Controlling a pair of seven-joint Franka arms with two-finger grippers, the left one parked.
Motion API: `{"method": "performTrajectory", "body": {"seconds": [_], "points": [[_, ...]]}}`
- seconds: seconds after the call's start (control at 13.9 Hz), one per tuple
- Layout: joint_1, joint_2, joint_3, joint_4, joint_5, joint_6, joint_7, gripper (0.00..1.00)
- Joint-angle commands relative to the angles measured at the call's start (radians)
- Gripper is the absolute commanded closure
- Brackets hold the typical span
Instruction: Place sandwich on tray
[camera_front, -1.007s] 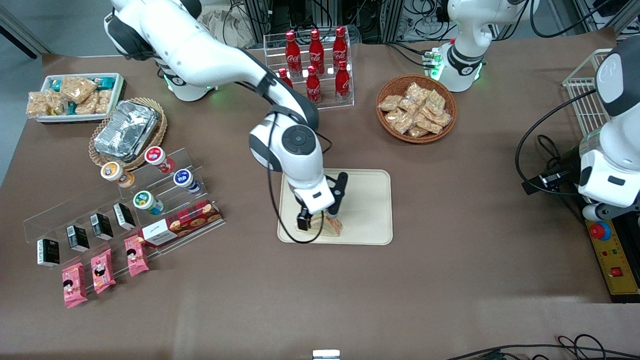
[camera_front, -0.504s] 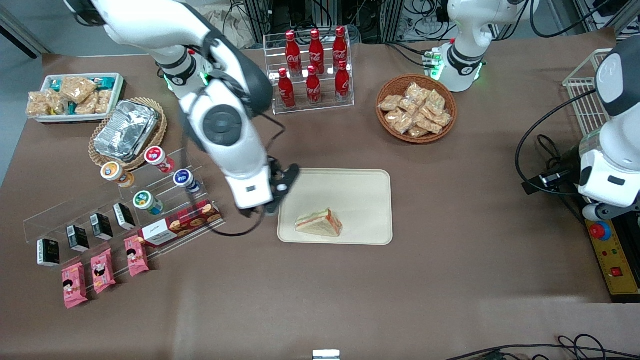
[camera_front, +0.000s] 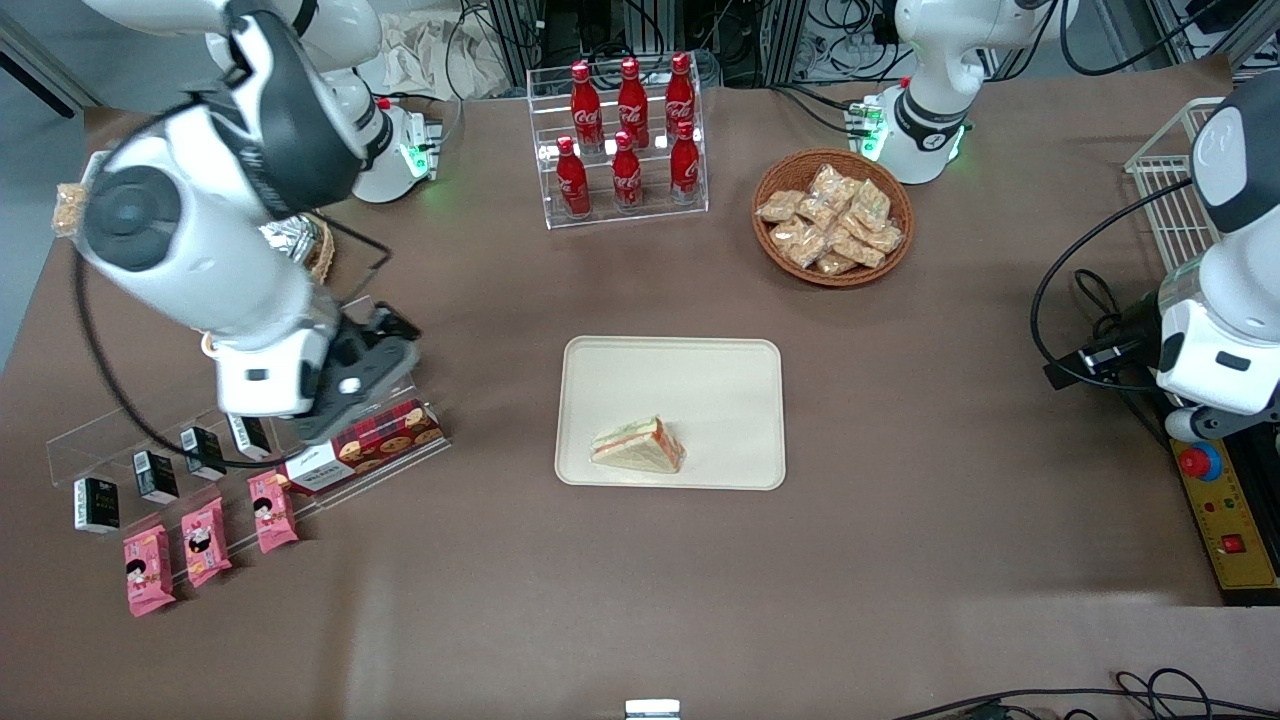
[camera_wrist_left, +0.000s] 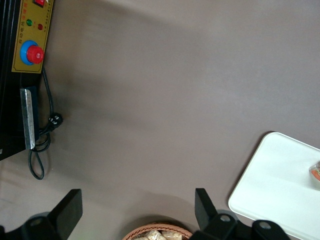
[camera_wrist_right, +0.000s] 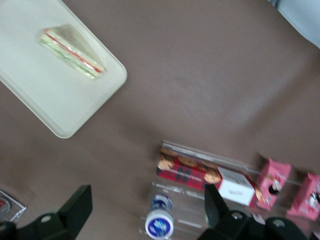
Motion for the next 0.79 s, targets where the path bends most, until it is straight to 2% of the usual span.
{"method": "performTrajectory", "body": {"seconds": [0.0, 0.29, 0.72], "points": [[-0.081, -0.067, -0.060, -0.030, 0.033, -0.055, -0.004, 0.00], [-0.084, -0.101, -0.212, -0.027, 0.033, -0.064, -0.004, 0.00], [-0.085, -0.125, -0.271, -0.018, 0.032, -0.087, 0.002, 0.00]]}}
